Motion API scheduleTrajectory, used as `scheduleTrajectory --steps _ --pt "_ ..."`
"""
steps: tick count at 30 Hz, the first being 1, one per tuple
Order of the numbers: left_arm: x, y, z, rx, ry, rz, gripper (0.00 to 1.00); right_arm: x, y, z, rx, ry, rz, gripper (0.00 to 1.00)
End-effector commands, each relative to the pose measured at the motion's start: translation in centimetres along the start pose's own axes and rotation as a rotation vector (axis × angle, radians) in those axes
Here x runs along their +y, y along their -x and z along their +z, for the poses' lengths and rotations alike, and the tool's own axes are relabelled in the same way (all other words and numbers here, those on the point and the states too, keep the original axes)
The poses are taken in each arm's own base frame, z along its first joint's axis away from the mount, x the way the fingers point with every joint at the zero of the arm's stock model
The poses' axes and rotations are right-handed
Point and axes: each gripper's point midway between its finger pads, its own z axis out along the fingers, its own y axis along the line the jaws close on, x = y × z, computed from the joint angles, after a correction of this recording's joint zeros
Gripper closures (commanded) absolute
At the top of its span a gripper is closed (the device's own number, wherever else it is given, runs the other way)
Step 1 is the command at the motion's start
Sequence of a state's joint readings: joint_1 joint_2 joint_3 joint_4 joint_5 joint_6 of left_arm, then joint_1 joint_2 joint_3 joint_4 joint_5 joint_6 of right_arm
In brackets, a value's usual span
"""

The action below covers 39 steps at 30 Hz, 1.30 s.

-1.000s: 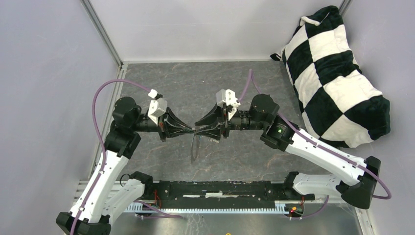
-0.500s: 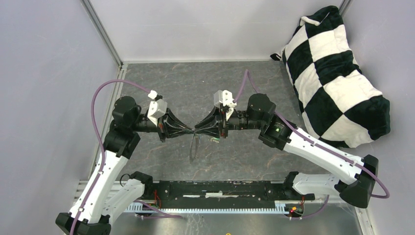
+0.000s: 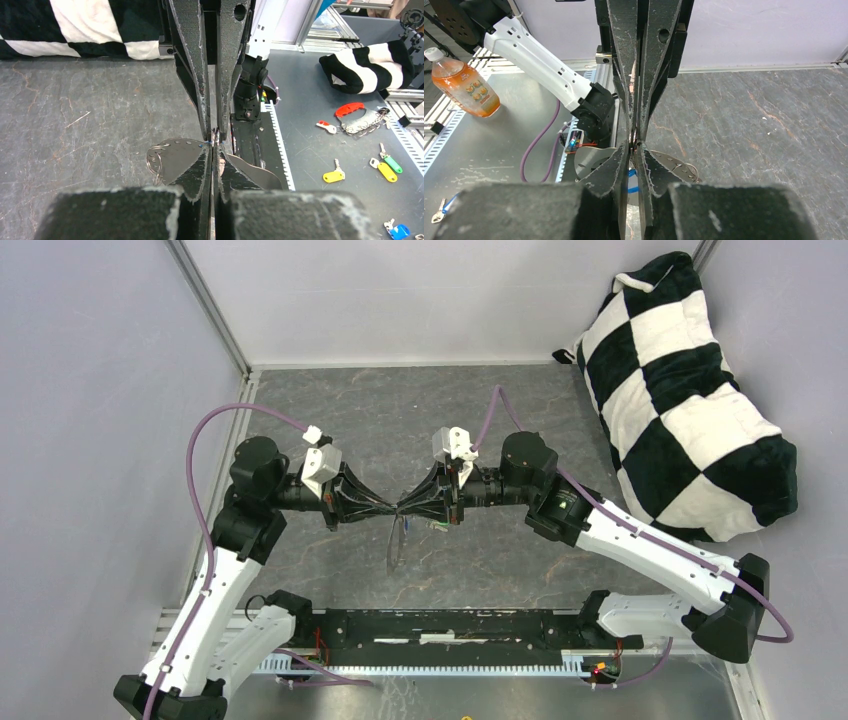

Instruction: Put the keys on the keyring

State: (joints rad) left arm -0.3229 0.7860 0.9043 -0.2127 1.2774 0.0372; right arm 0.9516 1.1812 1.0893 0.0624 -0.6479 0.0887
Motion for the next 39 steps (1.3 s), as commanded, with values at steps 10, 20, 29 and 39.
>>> scheduleTrajectory --steps 10,20,29,39 --pt "-1.0 1.0 -0.2 -0.001 -0.035 0.115 0.98 -0.4 1.5 -0.1 -0.03 -0.016 -0.012 1.0" --pt "0.1 -0.3 -0.1 0.037 -0.016 0.11 0.98 -0.9 0.5 0.3 0.051 -0.024 0.026 0.98" --pt "-0.3 -0.3 -0.1 0.033 -0.035 0.108 0.98 -0.7 1.8 0.0 -0.013 -0.018 -0.036 0.88" --pt "-0.4 -0.2 -0.1 0.031 -0.041 0.107 0.98 -0.8 0.5 -0.3 0.032 -0.038 -0.002 0.59"
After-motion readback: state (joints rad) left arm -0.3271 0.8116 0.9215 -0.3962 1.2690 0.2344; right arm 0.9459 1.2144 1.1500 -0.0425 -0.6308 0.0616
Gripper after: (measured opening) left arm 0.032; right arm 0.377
